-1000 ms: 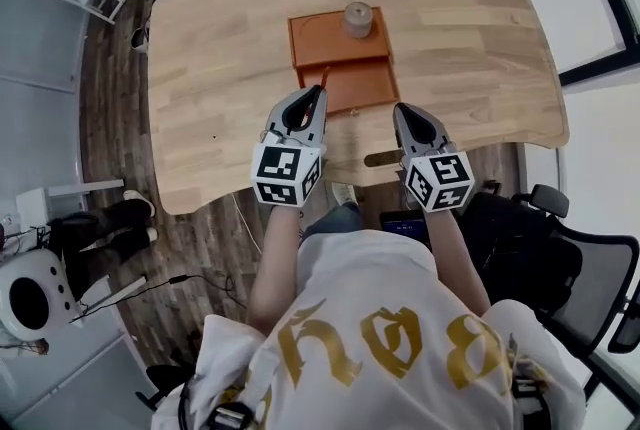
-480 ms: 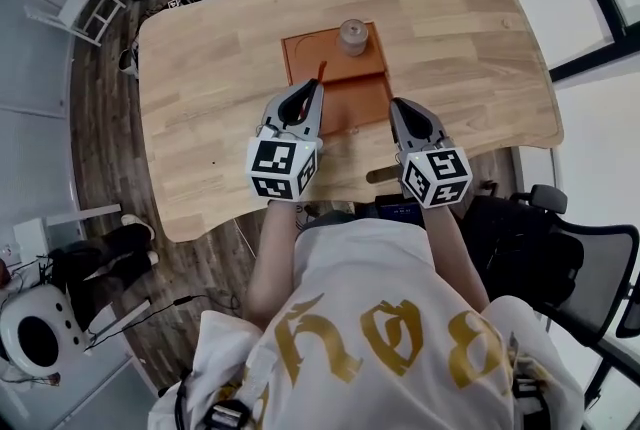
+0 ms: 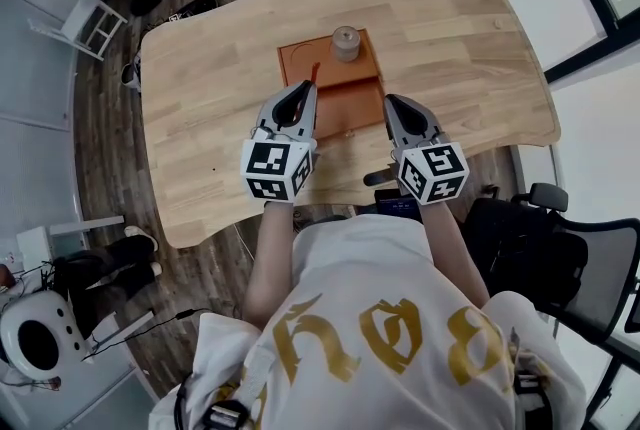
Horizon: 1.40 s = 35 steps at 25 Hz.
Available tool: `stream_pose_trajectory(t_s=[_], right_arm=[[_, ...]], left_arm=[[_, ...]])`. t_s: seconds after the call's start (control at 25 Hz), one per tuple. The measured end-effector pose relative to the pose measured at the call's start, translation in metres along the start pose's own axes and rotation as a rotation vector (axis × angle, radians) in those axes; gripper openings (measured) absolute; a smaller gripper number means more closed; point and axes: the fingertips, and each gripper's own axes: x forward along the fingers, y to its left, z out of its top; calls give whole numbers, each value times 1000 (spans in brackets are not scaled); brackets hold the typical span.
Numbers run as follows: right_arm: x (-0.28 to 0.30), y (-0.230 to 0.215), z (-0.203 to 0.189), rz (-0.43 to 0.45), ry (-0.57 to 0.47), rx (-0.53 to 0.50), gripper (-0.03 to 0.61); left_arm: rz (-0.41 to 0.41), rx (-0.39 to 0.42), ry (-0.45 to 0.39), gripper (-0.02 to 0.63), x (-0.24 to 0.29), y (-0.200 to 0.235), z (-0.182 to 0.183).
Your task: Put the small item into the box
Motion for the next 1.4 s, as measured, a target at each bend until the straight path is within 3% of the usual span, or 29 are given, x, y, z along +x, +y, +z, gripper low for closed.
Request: stream_pose_trajectory(t_s=[0.6,0.8,1.4], right_arm=[[11,-10,-1,18,6,19,12],[15,-15,-1,60,-5,36,12],[33,-22,-25,55,64,51,12]], left_arm=[[1,2,39,18,18,3,-9],[-15,5,59,18,29,2,-15],[-3,-20,102,18,34,9,-34]])
